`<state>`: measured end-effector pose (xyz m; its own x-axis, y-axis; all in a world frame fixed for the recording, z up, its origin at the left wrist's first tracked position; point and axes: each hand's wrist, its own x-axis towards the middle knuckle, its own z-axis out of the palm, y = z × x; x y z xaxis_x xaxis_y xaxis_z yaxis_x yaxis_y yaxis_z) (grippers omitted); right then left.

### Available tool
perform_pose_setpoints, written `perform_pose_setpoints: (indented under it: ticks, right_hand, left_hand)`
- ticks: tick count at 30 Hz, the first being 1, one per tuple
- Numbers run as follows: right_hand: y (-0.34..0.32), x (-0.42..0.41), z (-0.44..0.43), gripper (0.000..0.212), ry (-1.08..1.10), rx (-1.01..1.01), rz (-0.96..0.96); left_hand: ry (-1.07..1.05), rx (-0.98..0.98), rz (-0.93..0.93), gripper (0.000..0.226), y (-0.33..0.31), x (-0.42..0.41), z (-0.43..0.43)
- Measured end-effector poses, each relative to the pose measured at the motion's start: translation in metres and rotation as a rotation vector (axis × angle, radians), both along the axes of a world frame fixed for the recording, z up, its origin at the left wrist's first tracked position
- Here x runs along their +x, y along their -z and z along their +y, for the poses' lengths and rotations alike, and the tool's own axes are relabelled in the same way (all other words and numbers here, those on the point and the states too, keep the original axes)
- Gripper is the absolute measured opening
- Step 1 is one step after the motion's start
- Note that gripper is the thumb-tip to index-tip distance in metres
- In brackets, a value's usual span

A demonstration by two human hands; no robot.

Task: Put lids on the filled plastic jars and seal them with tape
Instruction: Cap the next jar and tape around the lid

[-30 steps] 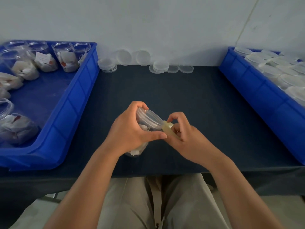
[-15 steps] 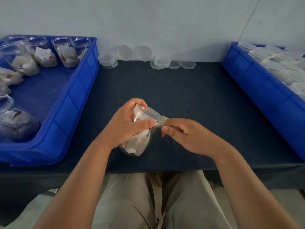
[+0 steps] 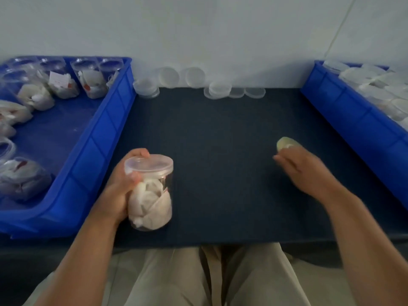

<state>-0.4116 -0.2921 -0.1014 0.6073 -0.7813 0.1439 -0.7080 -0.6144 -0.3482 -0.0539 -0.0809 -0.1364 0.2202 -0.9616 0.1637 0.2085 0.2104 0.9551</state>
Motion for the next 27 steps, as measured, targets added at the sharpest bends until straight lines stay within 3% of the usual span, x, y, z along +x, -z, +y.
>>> perform_pose_setpoints:
  ticks: [2,5,8,12,23,25,27]
  right_hand:
    - [-0.010,0.004,0.001,0.045,-0.009,-0.042,-0.062]
    - [-0.021,0.041,0.028,0.038,-0.128,-0.135,-0.118]
    - [-0.012,0.065,0.063,0.047,-0.154,-0.155,-0.009]
    - [0.021,0.076,0.088,0.062,-0.085,-0.127,-0.023]
    - [0.056,0.077,0.095,0.029,-0.052,-0.167,-0.061]
    - [0.050,0.078,0.097,0.042,-0.033,-0.086,-0.174]
    - [0.037,0.083,0.104,0.059,-0.052,0.061,-0.451]
  left_hand:
    - [-0.173,-0.028,-0.224,0.047,-0.012,-0.002,-0.010]
    - [-0.250,-0.148,-0.295,0.055,-0.039,-0.021,-0.031]
    - [-0.300,-0.198,-0.395,0.051,-0.041,-0.043,-0.038]
    - [-0.357,-0.183,-0.338,0.051,-0.028,-0.071,-0.038]
    - [-0.352,-0.171,-0.350,0.044,-0.017,-0.092,-0.037]
    - [-0.350,-0.166,-0.373,0.043,-0.015,-0.093,-0.037]
    - [-0.339,-0.166,-0.392,0.043,-0.013,-0.095,-0.036]
